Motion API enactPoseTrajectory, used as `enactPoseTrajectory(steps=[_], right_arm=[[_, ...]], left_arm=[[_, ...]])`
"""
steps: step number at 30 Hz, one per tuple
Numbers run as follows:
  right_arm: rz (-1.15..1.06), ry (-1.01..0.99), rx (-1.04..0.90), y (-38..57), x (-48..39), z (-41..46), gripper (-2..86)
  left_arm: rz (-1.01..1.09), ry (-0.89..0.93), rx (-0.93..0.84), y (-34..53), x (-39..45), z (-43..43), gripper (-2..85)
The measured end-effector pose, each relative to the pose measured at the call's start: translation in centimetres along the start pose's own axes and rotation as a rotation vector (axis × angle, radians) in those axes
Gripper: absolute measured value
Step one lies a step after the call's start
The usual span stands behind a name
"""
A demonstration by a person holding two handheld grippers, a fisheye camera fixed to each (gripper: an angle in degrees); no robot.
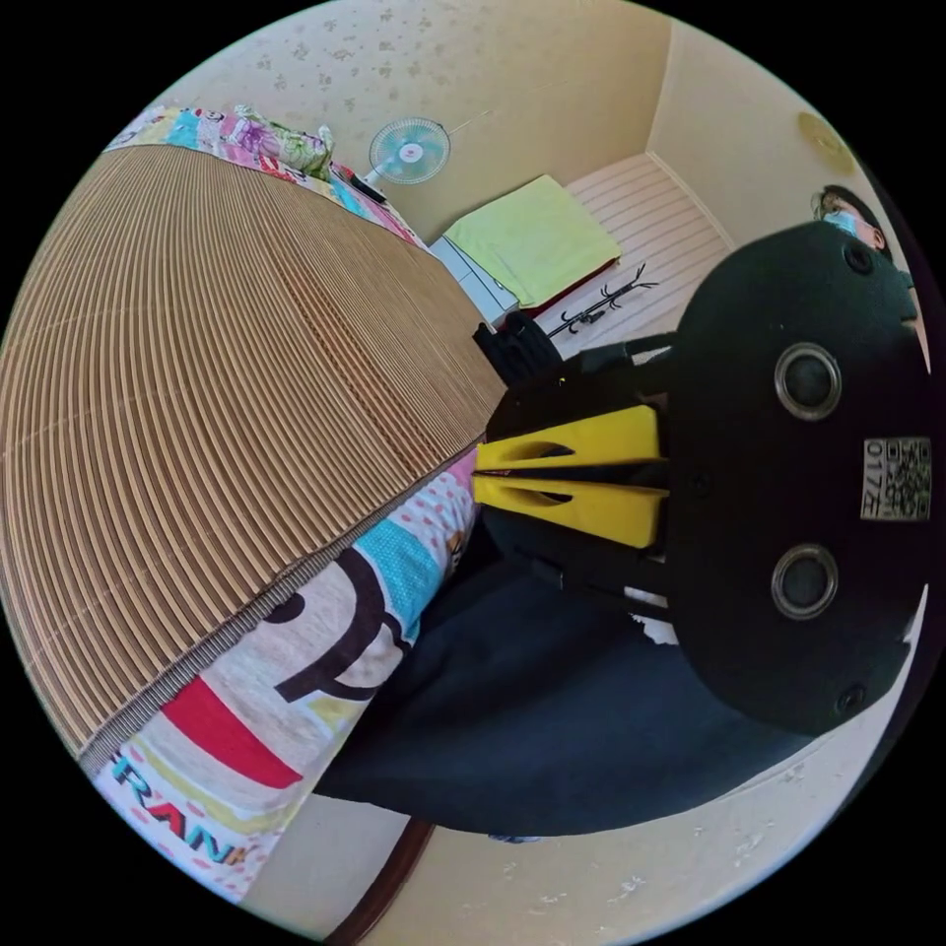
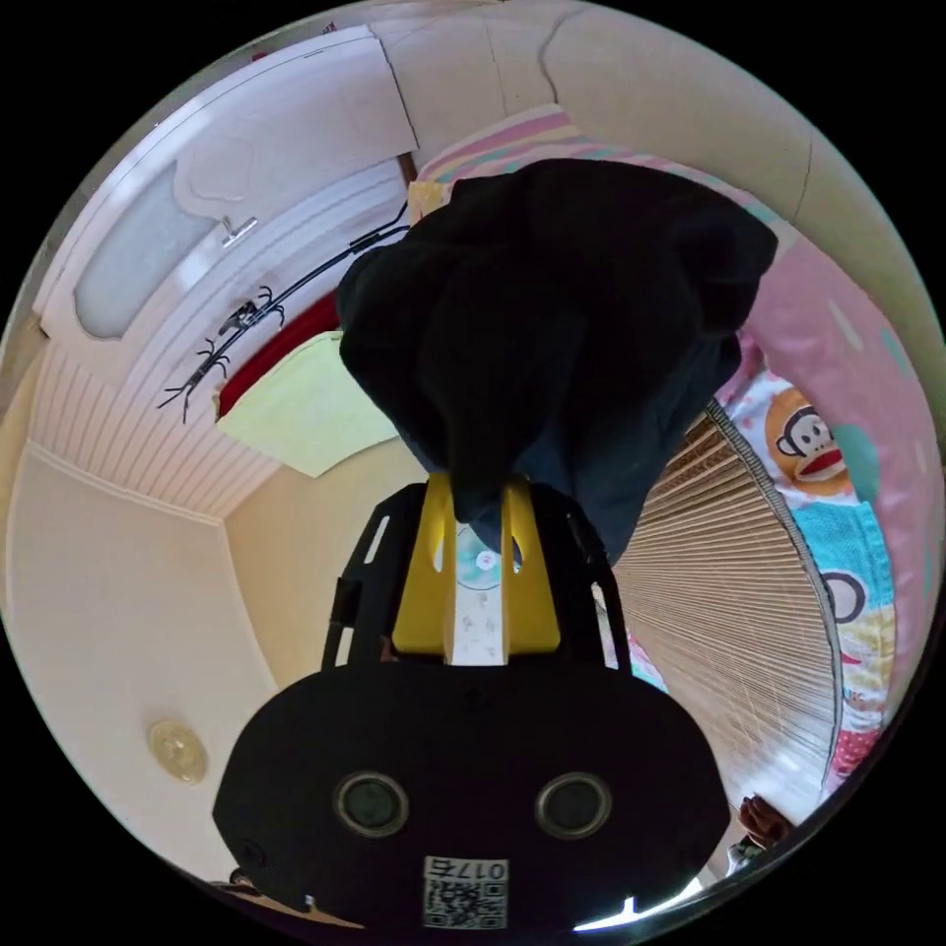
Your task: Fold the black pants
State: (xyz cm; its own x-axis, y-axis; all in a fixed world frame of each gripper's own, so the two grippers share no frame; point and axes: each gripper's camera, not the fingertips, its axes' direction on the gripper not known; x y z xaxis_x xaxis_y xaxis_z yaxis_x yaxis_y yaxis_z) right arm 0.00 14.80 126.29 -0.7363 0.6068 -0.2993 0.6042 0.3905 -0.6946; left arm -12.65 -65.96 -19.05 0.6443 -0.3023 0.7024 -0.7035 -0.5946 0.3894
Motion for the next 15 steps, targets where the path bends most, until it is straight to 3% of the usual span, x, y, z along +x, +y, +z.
enactPoseTrajectory(steps=[5, 15], right_arm=[[-0.180, -0.271, -0.185, 1.4, 1.8, -0.5, 5.7], [-0.952, -0.116, -0.856, 16.5, -10.4, 3.7, 4.6]], left_arm=[[0.076, -0.065, -0.044, -3.0, 0.5, 2.3, -1.0], [0.412, -0.285, -0.181, -9.8, 3.6, 7.3, -1.0]])
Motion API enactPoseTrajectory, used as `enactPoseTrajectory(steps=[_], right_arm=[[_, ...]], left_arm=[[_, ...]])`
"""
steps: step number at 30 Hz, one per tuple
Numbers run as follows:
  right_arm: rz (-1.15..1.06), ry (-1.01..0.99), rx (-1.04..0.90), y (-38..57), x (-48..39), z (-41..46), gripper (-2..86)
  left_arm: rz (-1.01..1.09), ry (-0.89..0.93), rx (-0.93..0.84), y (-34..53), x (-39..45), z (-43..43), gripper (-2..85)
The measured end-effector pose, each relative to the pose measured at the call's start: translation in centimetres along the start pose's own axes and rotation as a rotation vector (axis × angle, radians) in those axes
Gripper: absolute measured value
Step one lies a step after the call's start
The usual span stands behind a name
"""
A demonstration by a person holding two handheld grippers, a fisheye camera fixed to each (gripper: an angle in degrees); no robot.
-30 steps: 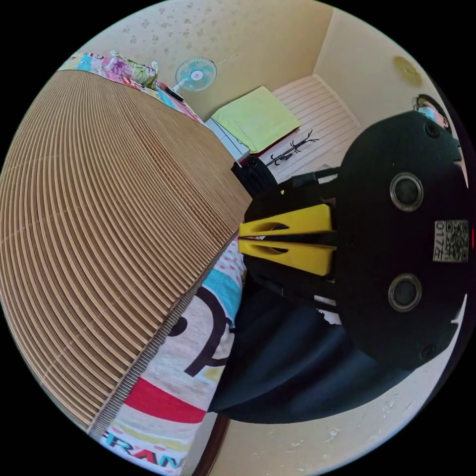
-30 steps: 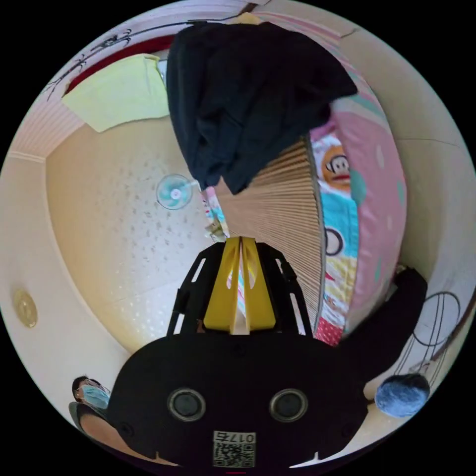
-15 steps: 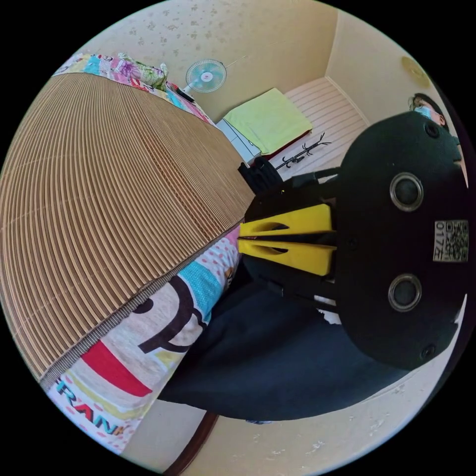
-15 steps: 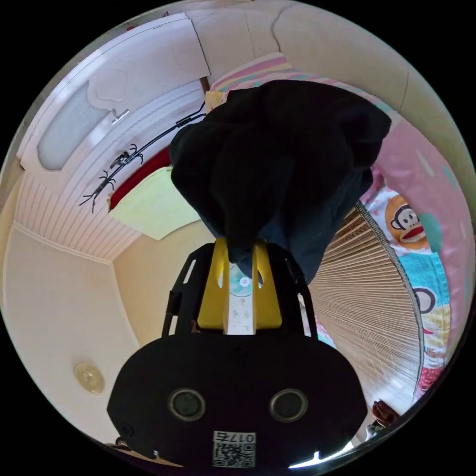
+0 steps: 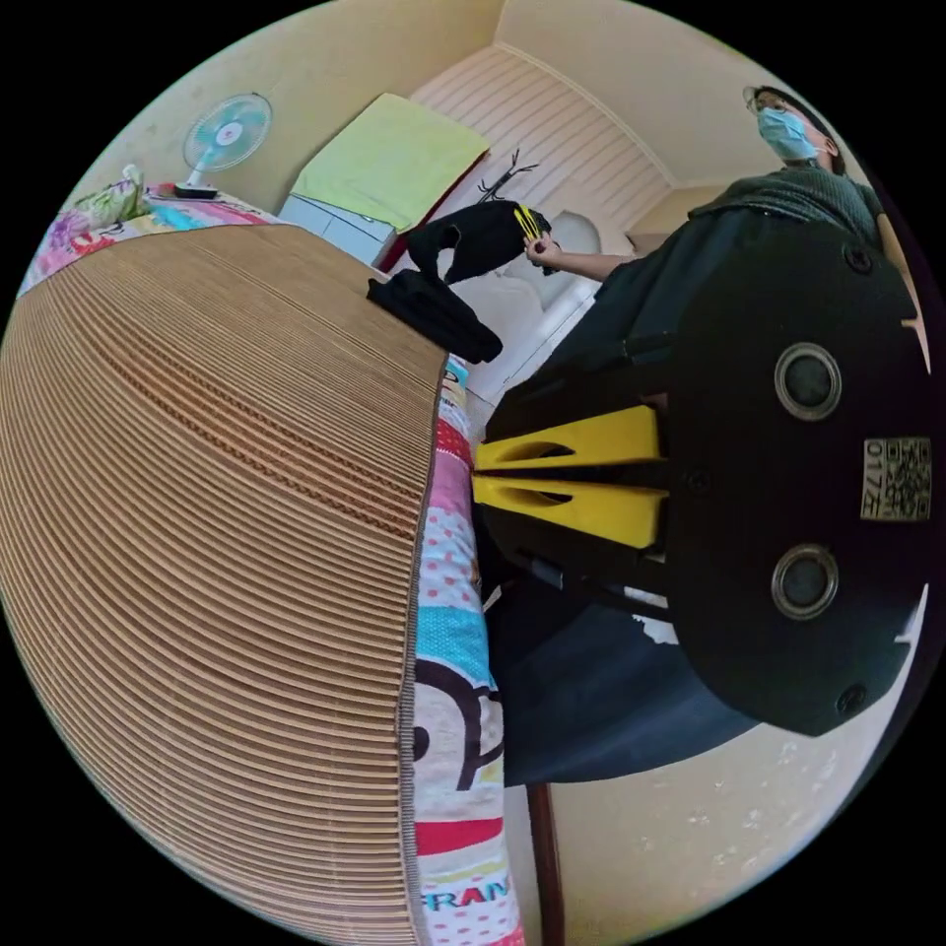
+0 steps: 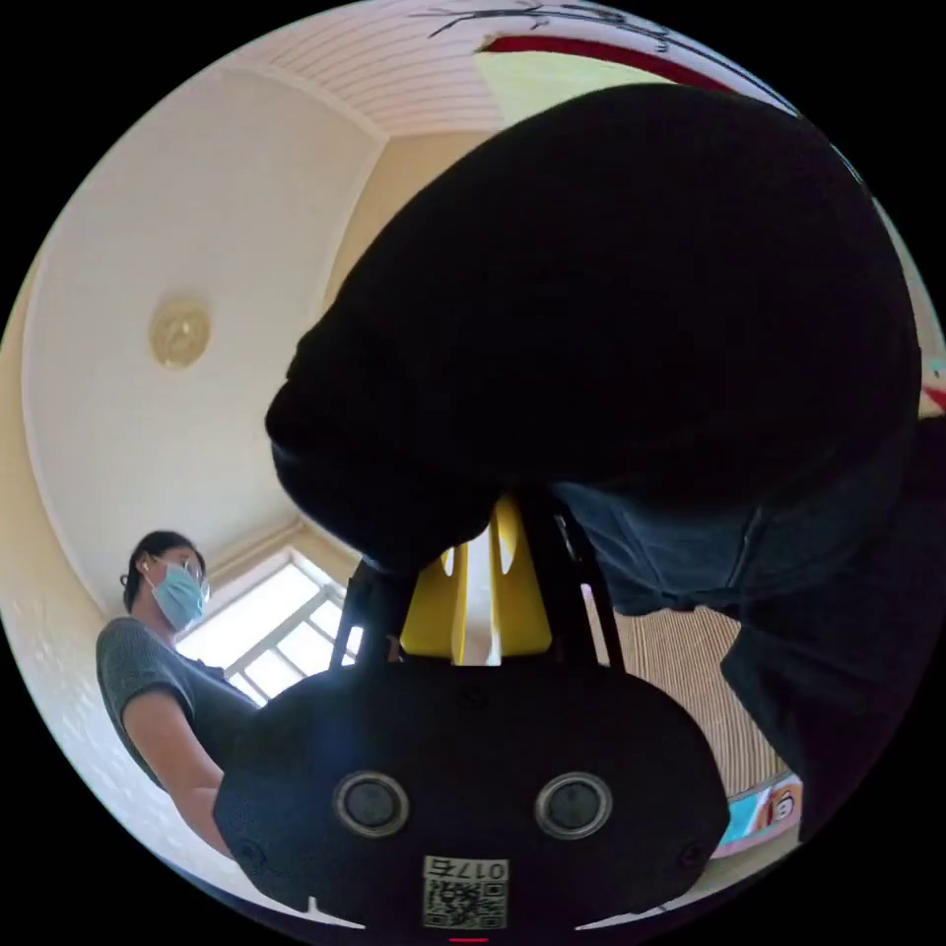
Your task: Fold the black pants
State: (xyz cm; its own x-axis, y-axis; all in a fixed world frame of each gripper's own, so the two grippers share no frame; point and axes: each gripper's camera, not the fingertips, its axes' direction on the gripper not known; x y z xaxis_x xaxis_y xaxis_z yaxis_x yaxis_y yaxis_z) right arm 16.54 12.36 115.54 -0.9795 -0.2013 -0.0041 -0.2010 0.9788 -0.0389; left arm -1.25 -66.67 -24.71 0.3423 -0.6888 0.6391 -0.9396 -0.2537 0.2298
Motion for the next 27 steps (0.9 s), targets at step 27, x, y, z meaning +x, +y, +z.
enactPoseTrajectory(steps=[27], right_arm=[[-0.652, -1.519, -0.834, 38.6, -25.6, 42.3, 0.3]], left_arm=[[1.185, 1.179, -0.292, 1.8, 11.8, -5.4, 16.4]])
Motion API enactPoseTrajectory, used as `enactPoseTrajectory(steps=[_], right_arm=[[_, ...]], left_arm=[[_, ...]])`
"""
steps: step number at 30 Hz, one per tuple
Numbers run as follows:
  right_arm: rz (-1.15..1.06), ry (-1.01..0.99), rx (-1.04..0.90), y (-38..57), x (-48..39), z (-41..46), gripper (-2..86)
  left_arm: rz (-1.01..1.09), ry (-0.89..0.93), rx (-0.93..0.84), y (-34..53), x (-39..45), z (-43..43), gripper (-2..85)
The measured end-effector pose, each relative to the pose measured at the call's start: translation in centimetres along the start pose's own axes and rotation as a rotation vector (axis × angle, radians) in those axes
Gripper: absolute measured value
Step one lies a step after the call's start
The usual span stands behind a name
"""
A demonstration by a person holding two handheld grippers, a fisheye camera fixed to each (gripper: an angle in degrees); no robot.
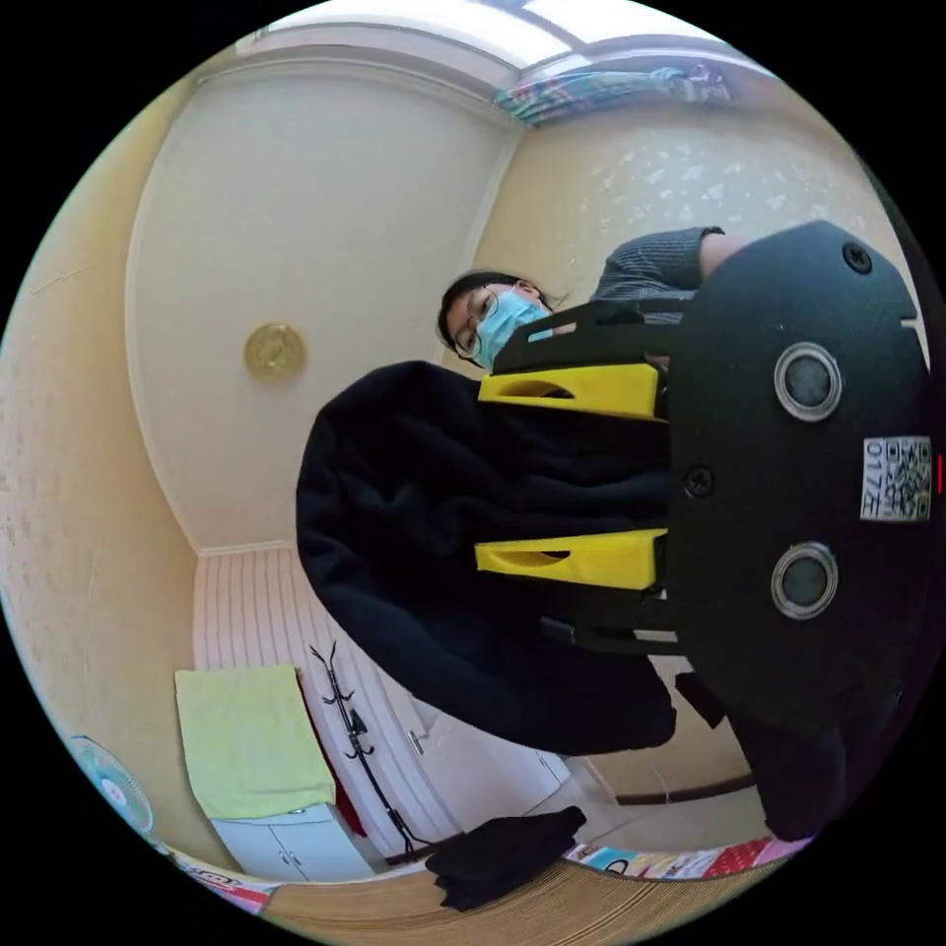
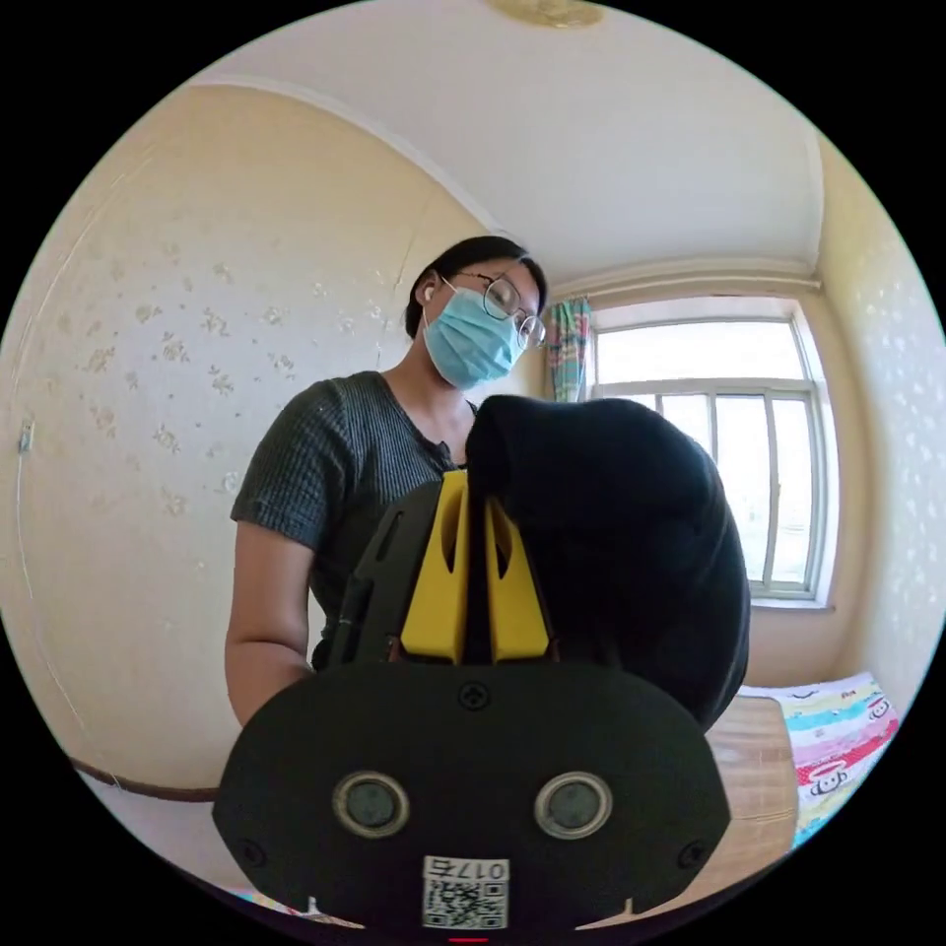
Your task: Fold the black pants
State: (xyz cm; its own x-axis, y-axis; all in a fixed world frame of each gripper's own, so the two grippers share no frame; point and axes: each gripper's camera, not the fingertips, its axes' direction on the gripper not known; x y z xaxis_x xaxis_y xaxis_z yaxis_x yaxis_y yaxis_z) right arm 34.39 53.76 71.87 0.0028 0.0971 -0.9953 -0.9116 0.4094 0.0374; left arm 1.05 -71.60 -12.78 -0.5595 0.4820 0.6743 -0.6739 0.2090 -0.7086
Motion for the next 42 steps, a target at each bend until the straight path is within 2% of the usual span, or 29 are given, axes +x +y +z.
enactPoseTrajectory(steps=[2, 5, 12, 15, 18, 20, 23, 25, 26, 27, 29, 33, 36, 42], right_arm=[[0.012, -0.021, 0.039, 1.6, 1.5, -0.2, 0.6], [0.106, 0.056, 0.046, 3.6, 2.7, -1.1, 1.1], [0.463, 0.329, -0.159, 6.8, 2.7, -1.0, 4.5], [0.674, 0.430, -0.133, 9.9, 2.1, -3.2, 8.7], [0.791, 0.462, 0.036, 14.4, 0.5, -6.6, 13.7], [0.805, 0.460, 0.147, 16.9, -0.7, -8.3, 13.7], [0.672, 0.389, 0.306, 19.6, -3.0, -9.8, 9.3], [0.454, 0.189, 0.458, 20.8, -4.9, -11.3, 7.8], [0.393, 0.161, 0.500, 20.9, -5.6, -11.8, 7.4], [0.235, 0.106, 0.563, 20.5, -7.0, -12.6, 6.8], [0.060, 0.049, 0.556, 18.5, -8.8, -13.9, 6.4], [-0.223, 0.063, 0.429, 12.3, -14.1, -17.8, 5.9], [-0.423, -0.032, 0.391, 8.7, -16.9, -20.5, 5.8], [-0.745, -0.193, 0.375, 4.9, -21.9, -25.6, 5.6]], left_arm=[[0.060, 0.015, 0.067, 1.3, 0.9, -1.3, 13.6], [0.141, -0.026, 0.146, 2.3, 2.8, -3.5, 9.6], [0.434, -0.178, 0.156, 3.0, 6.7, -5.2, 7.9], [0.485, -0.241, 0.058, 2.4, 6.6, -4.1, 7.7], [0.530, -0.415, -0.141, 1.8, 5.6, -0.3, 7.5], [0.538, -0.512, -0.265, 1.6, 4.2, 2.6, 7.6], [0.538, -0.538, -0.422, 1.2, 1.1, 6.7, 7.8], [0.506, -0.369, -0.443, 0.8, -1.7, 8.0, 8.3], [0.492, -0.313, -0.432, 0.7, -2.5, 8.1, 8.4], [0.450, -0.218, -0.412, 0.5, -4.2, 8.3, 8.7], [0.371, -0.172, -0.401, 0.2, -6.7, 8.7, 8.9], [0.290, -0.165, -0.422, 0.3, -10.5, 10.2, 8.2], [0.190, -0.166, -0.451, -0.4, -13.0, 10.9, 6.6], [-0.076, -0.188, -0.280, -1.7, -17.0, 8.2, 11.2]])
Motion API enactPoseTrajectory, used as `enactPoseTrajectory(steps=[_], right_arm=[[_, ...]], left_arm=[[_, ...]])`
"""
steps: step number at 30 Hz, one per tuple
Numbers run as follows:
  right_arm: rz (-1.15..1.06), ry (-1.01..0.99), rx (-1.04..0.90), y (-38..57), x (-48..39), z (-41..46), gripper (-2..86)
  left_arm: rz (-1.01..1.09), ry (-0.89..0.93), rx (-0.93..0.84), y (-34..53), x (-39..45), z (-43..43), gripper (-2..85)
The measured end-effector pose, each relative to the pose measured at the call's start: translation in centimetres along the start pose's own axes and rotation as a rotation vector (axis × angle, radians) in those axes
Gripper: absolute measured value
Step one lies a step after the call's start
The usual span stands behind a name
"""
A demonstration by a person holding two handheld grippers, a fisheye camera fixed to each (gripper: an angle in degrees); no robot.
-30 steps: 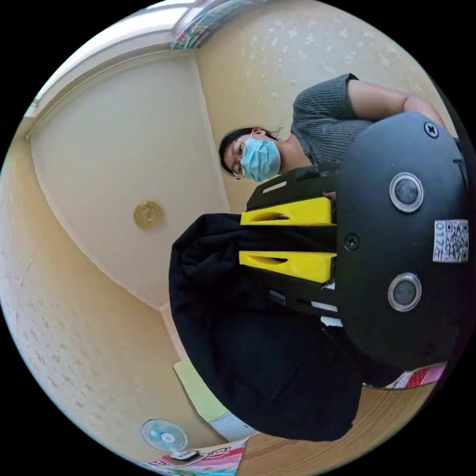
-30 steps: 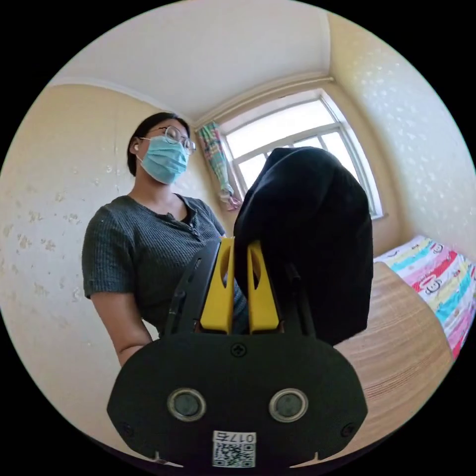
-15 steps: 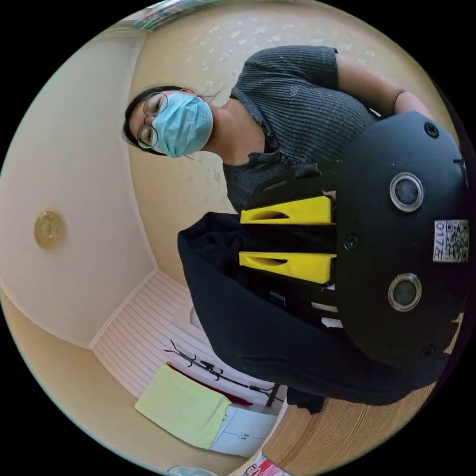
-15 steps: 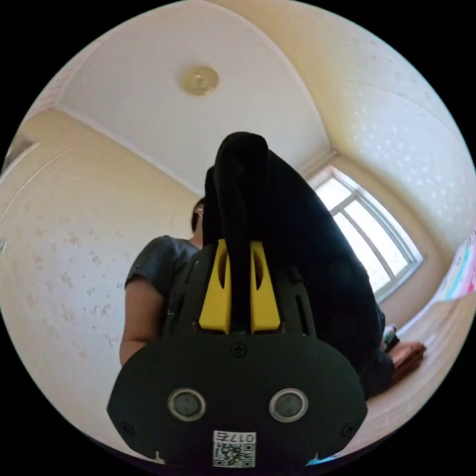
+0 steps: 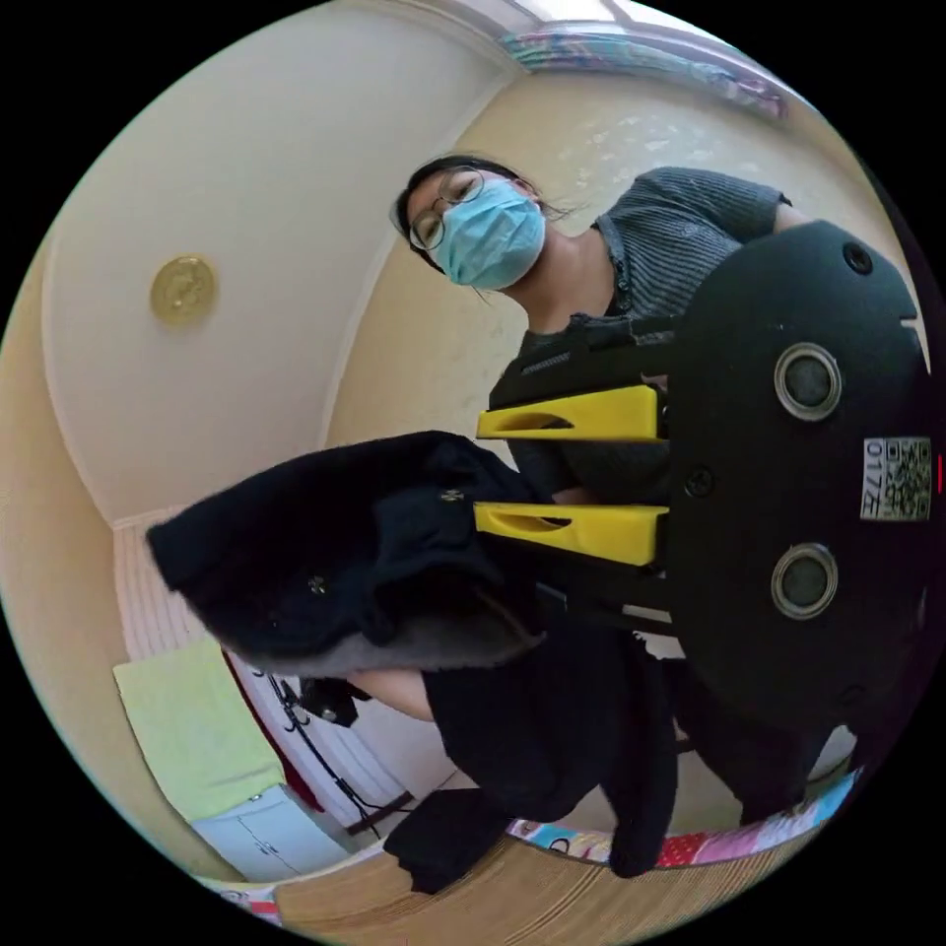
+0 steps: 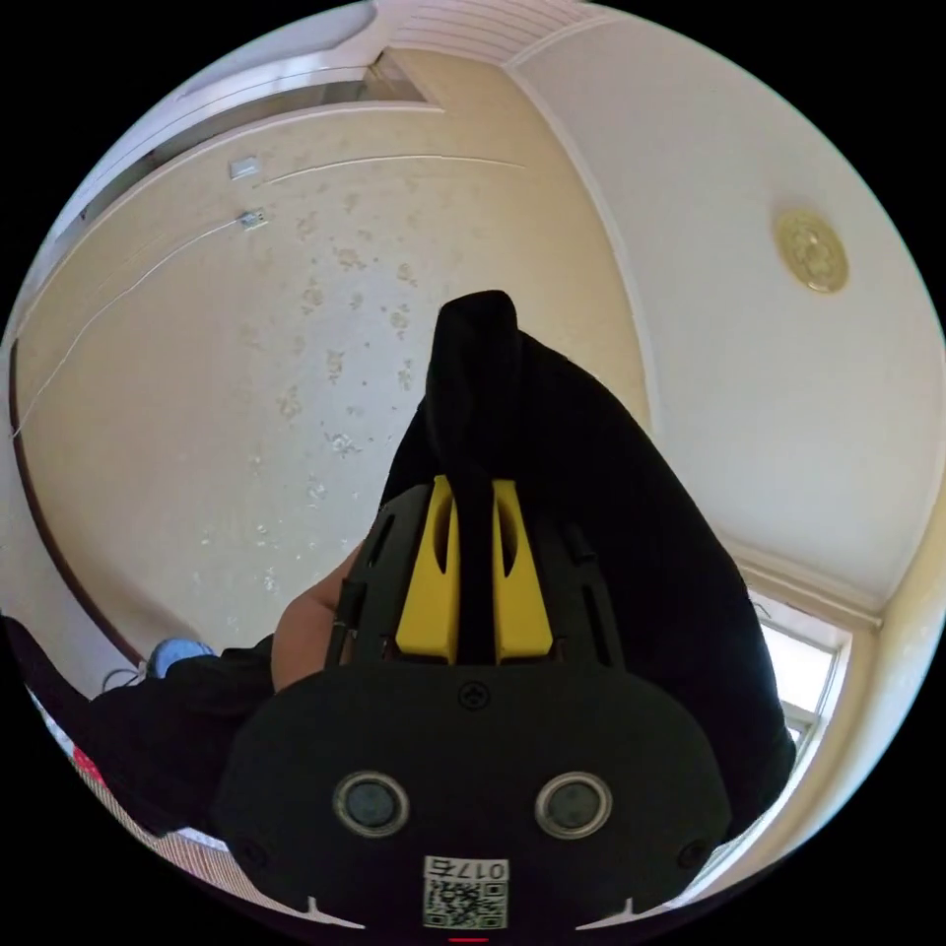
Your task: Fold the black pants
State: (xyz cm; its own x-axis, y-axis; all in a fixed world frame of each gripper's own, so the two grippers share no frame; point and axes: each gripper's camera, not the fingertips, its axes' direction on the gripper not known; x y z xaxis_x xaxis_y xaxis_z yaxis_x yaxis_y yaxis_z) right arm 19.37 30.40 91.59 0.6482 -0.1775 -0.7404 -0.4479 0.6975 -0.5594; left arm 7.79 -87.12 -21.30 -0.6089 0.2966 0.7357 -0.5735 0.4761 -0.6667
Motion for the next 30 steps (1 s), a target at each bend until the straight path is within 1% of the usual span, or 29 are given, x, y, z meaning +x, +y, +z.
enactPoseTrajectory(steps=[1, 2, 4, 7, 10, 12, 14, 16, 20, 23, 26, 28, 29, 30], right_arm=[[-0.030, -0.017, -0.011, -1.3, -0.3, -0.2, 5.6], [-0.043, -0.023, -0.019, -1.9, -0.4, -0.3, 5.6], [-0.082, -0.054, -0.059, -3.9, -0.9, -0.4, 5.6], [-0.116, -0.096, -0.083, -5.3, -1.1, -0.8, 5.6], [-0.137, -0.110, -0.089, -6.0, -0.7, -1.4, 5.5], [-0.152, -0.130, -0.073, -6.5, -0.5, -2.3, 5.4], [-0.158, -0.085, -0.076, -7.1, -0.7, -3.1, 5.1], [-0.149, 0.015, -0.100, -7.9, -1.0, -4.1, 4.7], [-0.140, 0.087, -0.110, -7.7, -0.9, -5.2, 4.6], [-0.174, 0.132, -0.116, -6.6, -1.3, -5.6, 4.8], [-0.166, 0.222, -0.164, -5.9, -2.0, -5.8, 4.7], [-0.129, 0.277, -0.192, -5.1, -2.6, -6.1, 4.9], [-0.111, 0.288, -0.196, -4.8, -2.6, -6.2, 5.0], [-0.064, 0.308, -0.200, -4.1, -2.6, -6.3, 5.1]], left_arm=[[-0.090, -0.009, 0.012, 0.1, -1.0, -0.2, 13.0], [-0.130, 0.000, 0.017, 0.2, -1.5, -0.2, 14.1], [-0.281, 0.098, 0.041, 0.8, -3.8, 0.6, 19.5], [-0.420, 0.172, 0.048, 1.4, -6.5, 2.6, 20.2], [-0.497, 0.154, 0.038, 1.3, -8.4, 4.2, 18.4], [-0.505, 0.175, 0.074, 1.3, -8.7, 4.4, 17.8], [-0.504, 0.176, 0.097, 1.2, -8.7, 4.6, 18.6], [-0.508, 0.143, 0.146, 1.4, -8.7, 4.6, 19.9], [-0.484, 0.092, 0.227, 1.2, -8.9, 4.8, 19.8], [-0.453, 0.037, 0.220, 0.1, -9.0, 6.5, 16.6], [-0.410, 0.020, 0.339, 0.5, -8.6, 6.9, 13.4], [-0.409, -0.004, 0.391, 1.2, -8.6, 7.5, 8.5], [-0.401, 0.004, 0.402, 1.4, -8.7, 7.7, 6.8], [-0.342, 0.060, 0.455, 1.7, -8.6, 7.9, 4.8]])
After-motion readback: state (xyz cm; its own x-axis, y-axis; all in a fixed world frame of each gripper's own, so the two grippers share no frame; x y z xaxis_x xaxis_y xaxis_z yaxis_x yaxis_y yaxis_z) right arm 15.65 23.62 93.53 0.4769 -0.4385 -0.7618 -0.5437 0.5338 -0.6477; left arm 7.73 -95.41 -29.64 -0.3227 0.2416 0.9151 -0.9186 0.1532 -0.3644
